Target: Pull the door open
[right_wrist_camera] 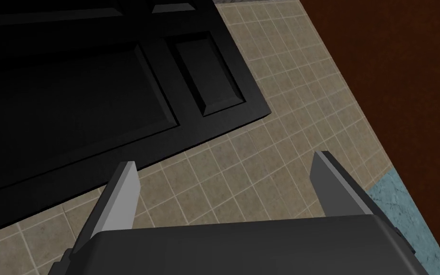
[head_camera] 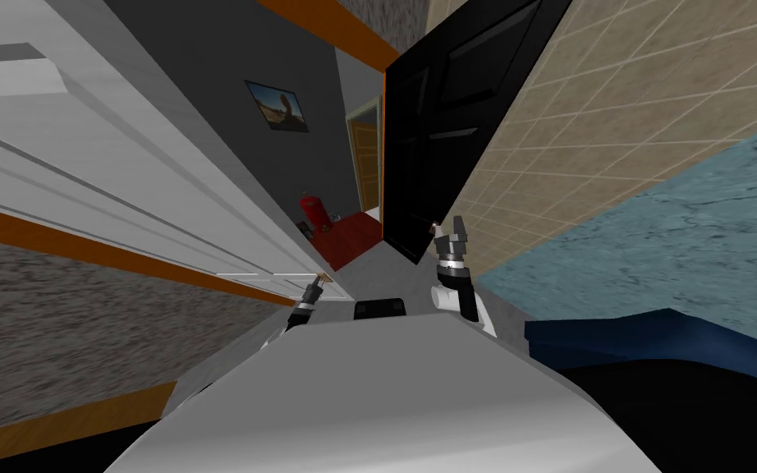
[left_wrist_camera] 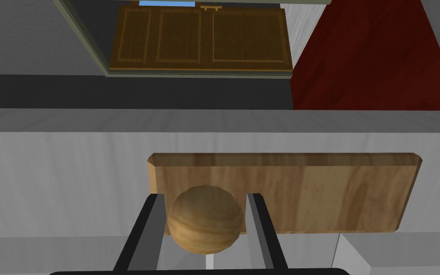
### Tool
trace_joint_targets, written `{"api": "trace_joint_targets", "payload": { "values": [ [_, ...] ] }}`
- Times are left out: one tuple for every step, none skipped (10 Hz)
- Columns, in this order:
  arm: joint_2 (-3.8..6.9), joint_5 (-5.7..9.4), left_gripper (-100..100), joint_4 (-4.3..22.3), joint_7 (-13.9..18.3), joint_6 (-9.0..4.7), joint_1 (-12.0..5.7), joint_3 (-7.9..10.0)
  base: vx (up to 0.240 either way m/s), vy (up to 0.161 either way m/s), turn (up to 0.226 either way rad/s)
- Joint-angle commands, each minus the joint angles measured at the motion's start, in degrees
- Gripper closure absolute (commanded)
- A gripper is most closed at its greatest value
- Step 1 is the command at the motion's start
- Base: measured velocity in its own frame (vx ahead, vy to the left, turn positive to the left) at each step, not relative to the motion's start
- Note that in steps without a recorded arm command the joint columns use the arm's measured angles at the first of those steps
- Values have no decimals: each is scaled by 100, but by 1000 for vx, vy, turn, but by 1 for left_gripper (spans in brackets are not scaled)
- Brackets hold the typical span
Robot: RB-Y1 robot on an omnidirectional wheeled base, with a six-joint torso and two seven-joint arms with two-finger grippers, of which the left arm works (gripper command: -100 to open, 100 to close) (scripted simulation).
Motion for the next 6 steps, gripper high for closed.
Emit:
{"api": "trace_joint_targets", "payload": {
  "values": [
    [-44,79,100,104,-84,69,-111,3,-198,65,-176],
    [-74,130,100,157,-131,123,-201,0,-194,79,-156],
    [-106,184,100,213,-180,179,-295,-3,-207,91,-208],
    [-138,239,100,270,-230,237,-391,-6,-200,91,-234],
    [-138,239,100,270,-230,237,-391,-6,-132,56,-81],
    [-188,324,100,358,-307,326,-538,-10,-166,69,-164]
  ]
}}
